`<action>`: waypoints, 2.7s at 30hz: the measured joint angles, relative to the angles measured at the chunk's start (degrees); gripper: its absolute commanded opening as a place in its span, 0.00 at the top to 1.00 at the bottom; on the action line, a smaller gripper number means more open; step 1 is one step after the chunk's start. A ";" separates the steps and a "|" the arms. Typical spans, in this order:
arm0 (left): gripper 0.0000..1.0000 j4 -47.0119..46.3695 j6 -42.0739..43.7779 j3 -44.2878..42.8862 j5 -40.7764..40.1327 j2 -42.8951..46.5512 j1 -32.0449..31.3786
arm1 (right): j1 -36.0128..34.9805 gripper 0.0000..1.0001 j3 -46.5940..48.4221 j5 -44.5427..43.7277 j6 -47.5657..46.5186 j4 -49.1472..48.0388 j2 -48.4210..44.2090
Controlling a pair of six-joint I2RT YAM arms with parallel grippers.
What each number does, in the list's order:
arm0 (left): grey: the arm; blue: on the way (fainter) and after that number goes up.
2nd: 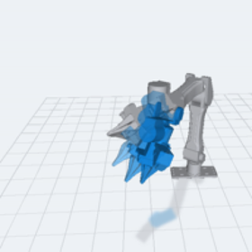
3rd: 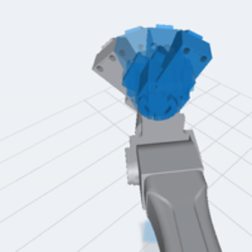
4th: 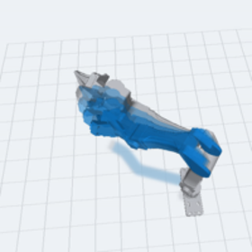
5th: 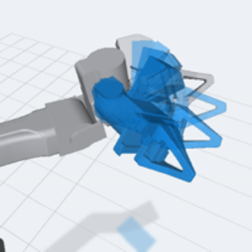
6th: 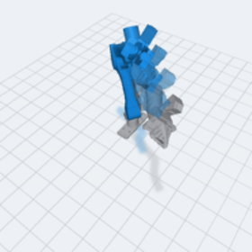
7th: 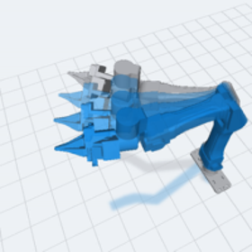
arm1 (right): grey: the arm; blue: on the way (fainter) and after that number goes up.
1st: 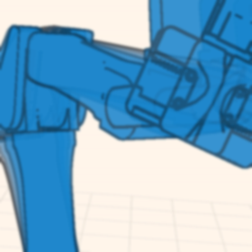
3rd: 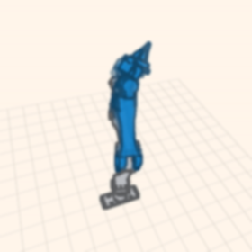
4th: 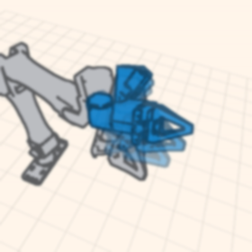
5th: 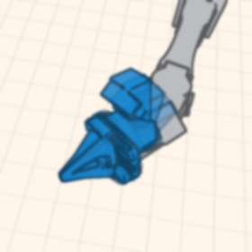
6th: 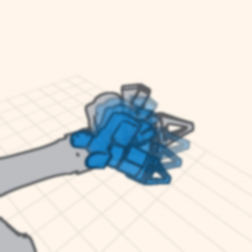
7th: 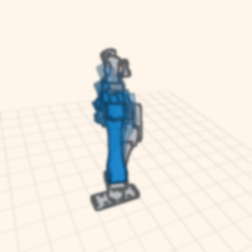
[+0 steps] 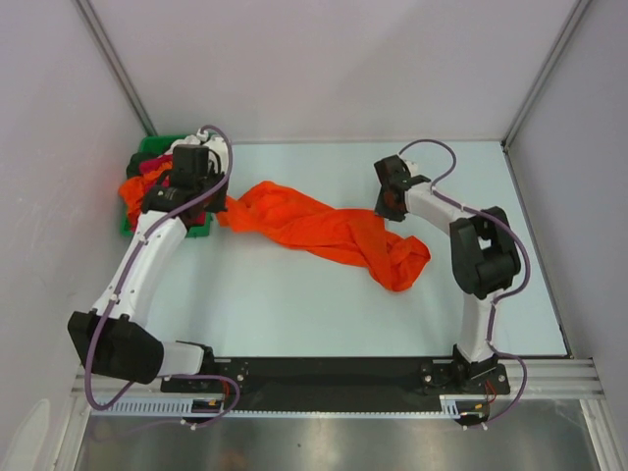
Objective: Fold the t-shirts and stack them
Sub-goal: Flatten out the tshirt
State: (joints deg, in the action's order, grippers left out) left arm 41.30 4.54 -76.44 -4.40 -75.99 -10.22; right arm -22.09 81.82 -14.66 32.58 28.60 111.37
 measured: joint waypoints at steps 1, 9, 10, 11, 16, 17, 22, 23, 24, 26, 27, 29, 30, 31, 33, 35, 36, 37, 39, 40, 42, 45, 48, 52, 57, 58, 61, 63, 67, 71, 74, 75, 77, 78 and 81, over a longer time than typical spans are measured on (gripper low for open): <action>1.00 -0.04 -0.02 0.44 0.02 -0.02 0.00 | 0.07 0.63 1.25 0.26 -0.07 -0.26 1.55; 1.00 -0.17 -0.02 1.70 0.02 -0.33 0.02 | 0.79 0.64 8.48 0.98 -0.24 -0.66 9.03; 1.00 -0.17 -0.02 1.73 0.02 -0.39 0.02 | 0.85 0.64 9.11 1.03 -0.26 -0.68 9.55; 1.00 -0.24 -0.02 1.77 0.02 -0.46 0.02 | 0.92 0.64 9.88 1.01 -0.28 -0.63 10.16; 1.00 -0.48 -0.04 2.64 0.02 -0.50 0.02 | 1.22 0.65 12.02 1.05 -0.28 -0.81 12.79; 1.00 -0.46 -0.04 2.89 0.02 -0.50 0.02 | 1.27 0.65 12.15 1.05 -0.26 -0.81 13.09; 1.00 -0.46 -0.04 3.26 0.02 -0.50 0.02 | 1.31 0.70 12.26 1.01 -0.26 -0.81 13.51; 1.00 -0.46 -0.04 3.26 0.04 -0.50 0.02 | 1.31 0.86 12.24 1.01 -0.26 -0.83 13.51; 1.00 -0.48 -0.04 3.26 0.04 -0.50 0.02 | 1.33 0.93 12.15 0.94 -0.35 -0.83 13.51; 1.00 -0.48 -0.07 3.26 0.07 -0.50 0.02 | 1.33 1.00 12.00 0.98 -0.52 -0.83 13.51; 1.00 -0.48 -0.09 3.26 0.07 -0.50 0.02 | 1.33 1.00 11.93 0.98 -0.57 -0.85 13.51; 1.00 -0.48 -0.11 3.26 0.07 -0.50 0.02 | 1.33 1.00 11.65 0.81 -0.26 -1.11 13.46; 1.00 -0.48 -0.13 3.26 0.09 -0.50 0.02 | 1.33 1.00 11.47 0.79 -0.26 -1.33 13.40; 1.00 -0.48 -0.15 3.26 0.09 -0.50 0.02 | 1.31 0.99 11.15 0.79 -0.24 -1.62 13.20; 1.00 -0.48 -0.15 3.26 0.09 -0.50 0.02 | 1.31 0.92 10.58 0.79 -0.20 -2.21 12.92; 1.00 -0.48 -0.17 3.28 0.09 -0.50 0.02 | 1.31 1.00 10.05 0.76 -0.07 -2.80 12.68; 1.00 -0.48 -0.20 3.28 0.11 -0.50 0.02 | 1.31 1.00 9.79 0.76 -0.11 -3.06 12.50; 1.00 -0.48 -0.20 3.28 0.13 -0.50 0.02 | 1.31 1.00 9.40 0.70 -0.11 -3.43 12.33; 1.00 -0.50 -0.20 3.39 0.15 -0.50 0.02 | 1.31 1.00 8.63 0.70 -0.09 -4.09 11.91; 1.00 -0.55 -0.20 3.48 0.17 -0.50 0.02 | 1.31 1.00 8.15 0.70 -0.09 -4.44 11.67; 1.00 -0.55 -0.20 3.61 0.15 -0.50 0.02 | 1.22 1.00 7.30 0.55 -0.15 -4.74 10.99; 1.00 -0.68 -0.22 3.58 0.04 -0.48 0.02 | 0.79 1.00 6.25 -0.37 -0.90 -3.13 9.07; 1.00 0.02 -0.20 1.79 0.04 -0.63 0.07 | 0.15 1.00 6.67 -2.12 -2.75 -0.57 4.90; 1.00 1.53 -0.17 -7.85 0.09 -1.99 0.13 | -0.52 1.00 13.73 -4.61 -5.38 3.93 -2.51; 1.00 1.42 0.04 -19.91 0.04 -2.56 0.13 | -1.31 1.00 22.73 -8.52 -8.44 6.45 -13.33; 1.00 1.44 0.07 -21.59 0.02 -2.56 0.13 | -1.46 1.00 23.69 -9.35 -8.98 7.06 -15.67; 1.00 2.01 0.11 -25.27 -0.20 -2.56 0.13 | -1.86 1.00 26.05 -11.74 -10.43 9.33 -21.31; 1.00 2.67 0.44 -27.10 -0.42 -2.45 0.13 | -2.47 1.00 27.28 -13.64 -11.67 10.91 -24.74; 1.00 3.30 1.27 -27.93 -0.85 -0.37 0.13 | -5.20 1.00 27.52 -18.38 -14.47 13.05 -30.21; 1.00 4.35 2.60 -27.98 -1.14 4.57 0.13 | -11.67 1.00 27.67 -24.44 -17.99 14.29 -34.18; 1.00 5.38 3.72 -29.92 -1.46 8.35 0.13 | -17.86 1.00 29.05 -30.36 -21.09 14.40 -35.63; 1.00 5.73 4.15 -31.39 -1.51 9.38 0.11 | -19.58 1.00 29.33 -32.70 -22.49 14.23 -36.04; 1.00 5.99 4.72 -34.73 -1.57 11.02 0.11 | -23.61 1.00 29.40 -36.94 -25.16 13.57 -36.85; 1.00 5.97 4.90 -36.06 -1.66 11.96 0.11 | -25.70 1.00 29.33 -39.36 -26.60 13.05 -37.22; 1.00 6.12 5.07 -37.94 -1.66 14.62 0.13 | -32.70 1.00 27.98 -46.34 -30.88 10.21 -38.82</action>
State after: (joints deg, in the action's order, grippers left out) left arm 47.42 9.61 -114.39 -6.07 -61.36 -10.09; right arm -54.78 109.80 -60.99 1.69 38.81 72.55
